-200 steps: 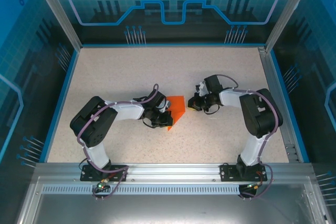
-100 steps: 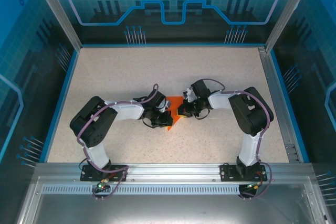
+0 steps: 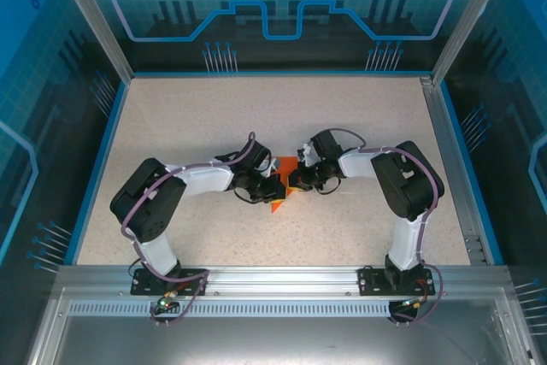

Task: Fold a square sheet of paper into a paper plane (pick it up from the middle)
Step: Third fold the triangle at the center of the table.

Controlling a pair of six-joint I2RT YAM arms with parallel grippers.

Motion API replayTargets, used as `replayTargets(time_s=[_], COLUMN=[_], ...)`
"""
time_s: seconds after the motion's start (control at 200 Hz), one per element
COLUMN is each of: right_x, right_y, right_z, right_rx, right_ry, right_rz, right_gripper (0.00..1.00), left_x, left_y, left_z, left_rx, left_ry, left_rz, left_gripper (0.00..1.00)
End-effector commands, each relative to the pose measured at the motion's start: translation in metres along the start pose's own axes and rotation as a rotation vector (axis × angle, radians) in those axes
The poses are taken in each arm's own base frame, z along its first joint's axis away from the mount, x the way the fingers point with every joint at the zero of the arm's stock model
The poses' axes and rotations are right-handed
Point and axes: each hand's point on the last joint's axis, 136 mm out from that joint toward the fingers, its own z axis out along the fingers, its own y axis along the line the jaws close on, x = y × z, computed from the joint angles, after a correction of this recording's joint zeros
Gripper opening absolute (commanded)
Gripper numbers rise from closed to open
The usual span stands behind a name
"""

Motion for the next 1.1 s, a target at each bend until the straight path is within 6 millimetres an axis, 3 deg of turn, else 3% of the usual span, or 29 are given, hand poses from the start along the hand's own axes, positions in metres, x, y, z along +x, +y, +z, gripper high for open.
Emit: replayTargets(time_s=[0.0, 0.205, 0.35, 0.585, 1.095], right_x=[0.013, 0.016, 0.018, 0.018, 0.018], right_y=[-0.036, -0.037, -0.040, -0.042, -0.047], right_z=[0.011, 0.011, 0.011, 0.011, 0.009], right_rx=[0.102, 0.100, 0.113, 0.123, 0.144], right_ry=[0.025, 0.027, 0.028, 0.028, 0.032], right_rz=[0.062, 0.064, 0.068, 0.070, 0.069], right_gripper=[0.00, 0.00, 0.00, 0.00, 0.00], left_x=[-0.011, -0.018, -0.007, 0.018, 0.053], left_y=[-0.010, 0.002, 0.026, 0.058, 0.079], left_z=[0.005, 0.025, 0.031, 0.024, 0.003], left_rx=[0.043, 0.043, -0.032, -0.121, -0.128], left_ry=[0.010, 0.017, 0.045, 0.064, 0.091], left_rz=[-0.023, -0.063, -0.098, -0.133, -0.183], left_gripper=[0.08, 0.10, 0.09, 0.09, 0.09])
